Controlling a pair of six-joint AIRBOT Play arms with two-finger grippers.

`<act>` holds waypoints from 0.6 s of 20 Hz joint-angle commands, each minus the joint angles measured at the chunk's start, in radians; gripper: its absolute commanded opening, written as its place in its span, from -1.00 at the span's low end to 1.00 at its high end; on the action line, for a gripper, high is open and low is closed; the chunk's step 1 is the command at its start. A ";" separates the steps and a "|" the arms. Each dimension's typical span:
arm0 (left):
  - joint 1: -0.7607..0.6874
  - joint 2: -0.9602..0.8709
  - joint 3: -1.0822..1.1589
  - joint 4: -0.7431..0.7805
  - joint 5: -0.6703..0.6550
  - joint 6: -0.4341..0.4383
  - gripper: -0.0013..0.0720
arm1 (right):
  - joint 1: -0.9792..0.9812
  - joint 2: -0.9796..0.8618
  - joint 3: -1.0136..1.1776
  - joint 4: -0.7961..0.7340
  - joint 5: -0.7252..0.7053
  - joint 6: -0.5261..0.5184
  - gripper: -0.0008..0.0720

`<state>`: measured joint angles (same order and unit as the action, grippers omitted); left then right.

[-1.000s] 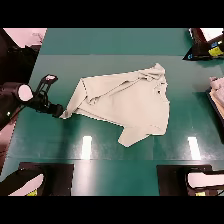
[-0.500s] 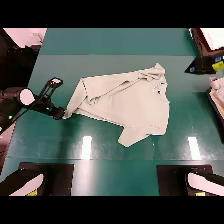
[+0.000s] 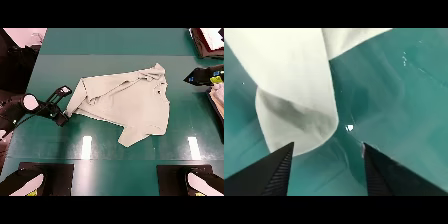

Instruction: Fold the shirts.

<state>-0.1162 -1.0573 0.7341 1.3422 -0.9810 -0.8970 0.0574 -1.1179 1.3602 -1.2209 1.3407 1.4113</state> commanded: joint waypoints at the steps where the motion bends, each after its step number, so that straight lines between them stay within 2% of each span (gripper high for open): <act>1: 0.000 0.000 -0.029 0.012 0.131 0.010 0.47 | 0.003 0.009 -0.013 0.002 -0.011 0.018 0.09; 4: 0.000 -0.006 -0.029 0.011 0.188 0.003 0.47 | 0.003 0.009 -0.013 0.002 -0.011 0.023 0.09; 8: 0.000 -0.062 -0.029 0.007 0.155 -0.005 0.47 | 0.003 0.009 -0.013 0.001 -0.010 0.029 0.09; 9: 0.000 -0.066 -0.029 0.007 0.153 -0.012 0.38 | 0.003 0.009 -0.013 0.001 -0.011 0.029 0.09; 11: 0.000 -0.066 -0.029 0.008 0.147 -0.020 -0.57 | 0.003 0.009 -0.013 0.001 -0.011 0.029 0.09; 12: 0.000 -0.066 -0.027 0.008 0.141 -0.020 -0.91 | 0.003 0.009 -0.013 0.001 -0.011 0.029 0.09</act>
<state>-0.1162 -1.1145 0.7063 1.3506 -0.8318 -0.9062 0.0597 -1.1099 1.3479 -1.2194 1.3300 1.4380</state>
